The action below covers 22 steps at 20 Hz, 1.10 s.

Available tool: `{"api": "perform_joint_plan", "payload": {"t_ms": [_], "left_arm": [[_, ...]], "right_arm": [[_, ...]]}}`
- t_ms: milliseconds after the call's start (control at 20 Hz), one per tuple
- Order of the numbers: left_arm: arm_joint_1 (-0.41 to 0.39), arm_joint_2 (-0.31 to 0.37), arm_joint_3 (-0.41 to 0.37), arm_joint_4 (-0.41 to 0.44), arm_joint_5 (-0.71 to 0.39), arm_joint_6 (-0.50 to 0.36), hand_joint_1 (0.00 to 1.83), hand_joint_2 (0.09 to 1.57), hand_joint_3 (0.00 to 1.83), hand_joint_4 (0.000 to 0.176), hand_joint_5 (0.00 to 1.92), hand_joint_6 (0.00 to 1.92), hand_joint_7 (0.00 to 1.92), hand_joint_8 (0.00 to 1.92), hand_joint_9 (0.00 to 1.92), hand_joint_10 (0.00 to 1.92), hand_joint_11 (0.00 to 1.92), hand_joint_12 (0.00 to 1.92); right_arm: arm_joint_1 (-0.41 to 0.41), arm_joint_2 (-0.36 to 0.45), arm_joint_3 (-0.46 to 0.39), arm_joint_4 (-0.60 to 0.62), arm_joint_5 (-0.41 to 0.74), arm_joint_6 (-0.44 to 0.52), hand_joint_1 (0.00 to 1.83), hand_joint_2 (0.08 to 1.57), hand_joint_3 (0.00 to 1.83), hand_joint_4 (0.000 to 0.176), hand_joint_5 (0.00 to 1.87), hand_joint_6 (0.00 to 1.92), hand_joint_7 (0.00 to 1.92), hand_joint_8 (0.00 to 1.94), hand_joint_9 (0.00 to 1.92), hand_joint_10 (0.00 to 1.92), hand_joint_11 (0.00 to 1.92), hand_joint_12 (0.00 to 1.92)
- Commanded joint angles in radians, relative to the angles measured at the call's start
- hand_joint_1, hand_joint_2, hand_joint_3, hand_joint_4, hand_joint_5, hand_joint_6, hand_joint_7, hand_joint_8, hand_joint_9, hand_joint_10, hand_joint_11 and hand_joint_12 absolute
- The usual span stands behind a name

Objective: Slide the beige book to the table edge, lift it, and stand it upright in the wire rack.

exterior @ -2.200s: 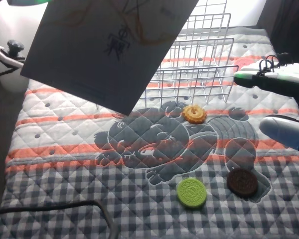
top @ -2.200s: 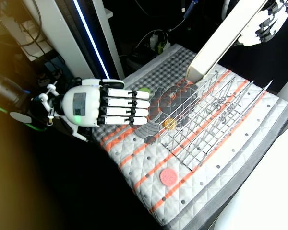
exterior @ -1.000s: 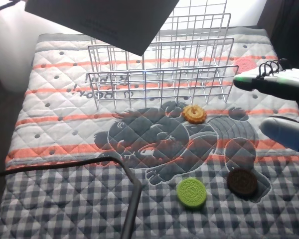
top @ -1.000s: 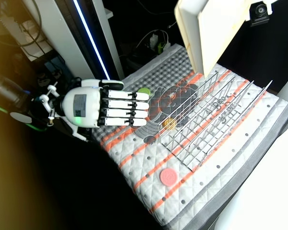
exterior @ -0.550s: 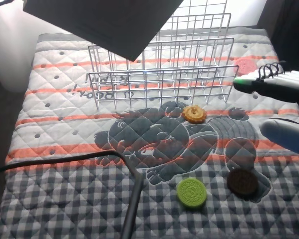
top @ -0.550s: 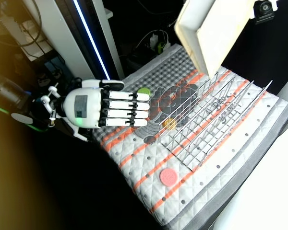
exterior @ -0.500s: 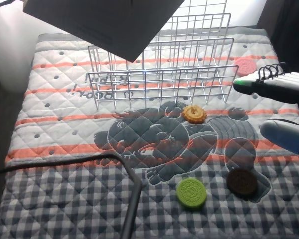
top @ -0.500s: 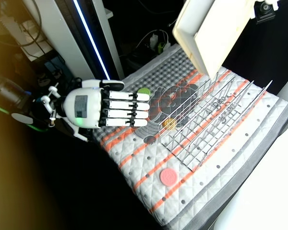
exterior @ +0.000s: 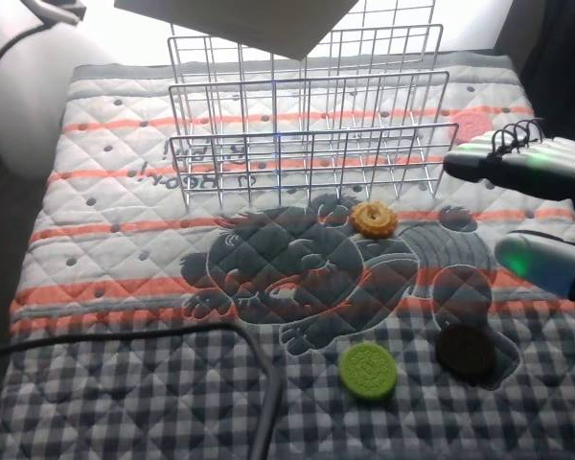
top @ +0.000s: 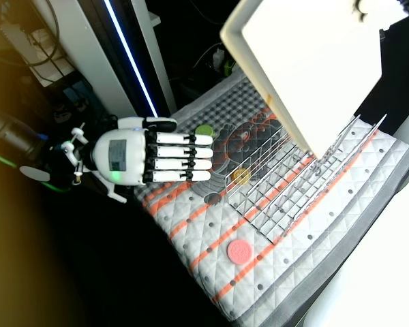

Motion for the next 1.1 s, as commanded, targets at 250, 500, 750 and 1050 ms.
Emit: {"api": "perform_joint_plan", "payload": {"t_ms": [250, 500, 750, 1050], "left_arm": [[-0.015, 0.004, 0.000, -0.020, -0.110, -0.048, 1.40, 1.04, 0.00, 0.000, 1.00, 0.90, 1.19, 0.50, 1.19, 0.86, 1.08, 1.04], [0.016, 0.015, -0.045, -0.053, -0.179, -0.052, 1.51, 1.01, 0.00, 0.000, 1.07, 0.75, 1.31, 0.18, 1.29, 0.52, 0.96, 1.35], [0.065, 0.035, -0.067, -0.067, -0.268, -0.113, 1.40, 1.05, 0.00, 0.000, 0.97, 0.75, 1.17, 0.58, 1.16, 1.00, 1.17, 1.02], [0.070, 0.068, -0.104, -0.051, -0.343, -0.113, 1.30, 1.05, 0.00, 0.000, 1.05, 0.67, 1.21, 0.82, 1.30, 0.74, 1.15, 1.20]], "right_arm": [[0.011, 0.000, 0.002, 0.008, 0.126, 0.017, 0.25, 1.37, 0.00, 0.000, 0.41, 0.00, 0.44, 0.00, 0.38, 0.00, 0.37, 0.02], [0.011, 0.000, -0.001, 0.009, 0.124, 0.025, 0.22, 1.37, 0.00, 0.000, 0.41, 0.00, 0.44, 0.00, 0.39, 0.00, 0.37, 0.01], [0.011, 0.000, -0.014, 0.019, 0.119, 0.025, 0.11, 1.38, 0.00, 0.000, 0.38, 0.00, 0.41, 0.00, 0.35, 0.00, 0.34, 0.00], [0.005, 0.000, -0.026, 0.030, 0.118, 0.024, 0.14, 1.38, 0.00, 0.000, 0.38, 0.00, 0.41, 0.00, 0.37, 0.00, 0.37, 0.01]]}}
